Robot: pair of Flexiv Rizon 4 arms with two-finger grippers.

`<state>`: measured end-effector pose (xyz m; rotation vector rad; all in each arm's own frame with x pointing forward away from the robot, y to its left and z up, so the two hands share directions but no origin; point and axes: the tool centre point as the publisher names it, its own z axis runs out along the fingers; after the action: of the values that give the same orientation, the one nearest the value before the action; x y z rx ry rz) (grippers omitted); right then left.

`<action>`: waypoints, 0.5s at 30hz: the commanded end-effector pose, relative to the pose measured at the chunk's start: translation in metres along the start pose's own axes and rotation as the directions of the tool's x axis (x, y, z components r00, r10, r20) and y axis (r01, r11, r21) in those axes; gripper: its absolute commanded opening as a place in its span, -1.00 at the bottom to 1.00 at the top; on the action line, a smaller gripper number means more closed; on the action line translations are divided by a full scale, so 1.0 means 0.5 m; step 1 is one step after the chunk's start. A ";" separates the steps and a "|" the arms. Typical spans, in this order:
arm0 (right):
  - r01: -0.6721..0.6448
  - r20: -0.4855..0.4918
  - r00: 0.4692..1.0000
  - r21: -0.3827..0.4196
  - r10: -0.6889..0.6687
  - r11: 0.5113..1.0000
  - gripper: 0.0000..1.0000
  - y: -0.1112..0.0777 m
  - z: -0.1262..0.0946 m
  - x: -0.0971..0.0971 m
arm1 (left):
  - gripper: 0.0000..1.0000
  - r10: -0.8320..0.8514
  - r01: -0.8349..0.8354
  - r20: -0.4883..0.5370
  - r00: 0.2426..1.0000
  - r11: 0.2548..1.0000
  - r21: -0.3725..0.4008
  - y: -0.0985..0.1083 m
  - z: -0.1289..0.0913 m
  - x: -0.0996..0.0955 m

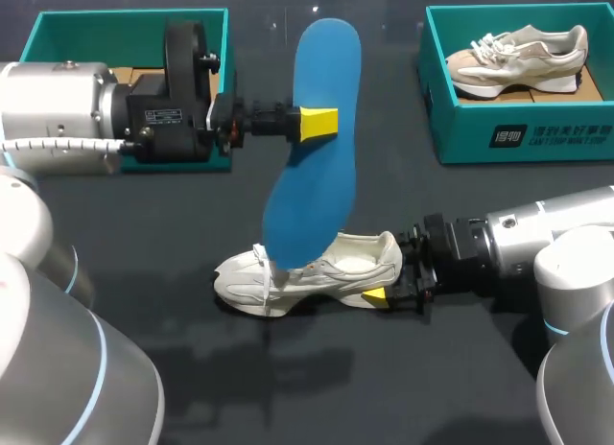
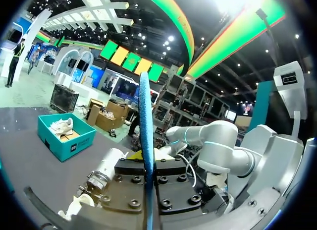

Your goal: Take the shoe out of the shoebox, open the shoe tongue, remove and reinsert the insole, then place the shoe into the shoebox

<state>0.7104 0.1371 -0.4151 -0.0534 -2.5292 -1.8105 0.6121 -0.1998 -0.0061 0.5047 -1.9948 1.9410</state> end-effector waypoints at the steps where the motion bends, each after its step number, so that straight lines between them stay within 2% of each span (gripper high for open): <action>1: -0.001 0.000 1.000 0.005 0.001 1.000 -1.00 -0.004 0.009 0.000 | -1.00 -0.035 0.035 0.001 0.999 0.999 -0.001 0.048 -0.017 0.004; 13: -0.001 0.000 1.000 0.005 0.001 1.000 -1.00 -0.004 0.009 0.000 | -1.00 -0.046 0.046 -0.011 0.999 0.999 -0.014 0.054 -0.025 0.004; 15: -0.001 0.000 1.000 0.005 0.001 1.000 -1.00 -0.004 0.009 0.000 | -1.00 -0.054 0.054 -0.024 0.998 0.999 0.002 0.067 -0.028 0.009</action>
<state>0.7104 0.1371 -0.4152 -0.0534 -2.5293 -1.8104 0.5972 -0.1884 -0.0282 0.5244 -1.9632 1.8927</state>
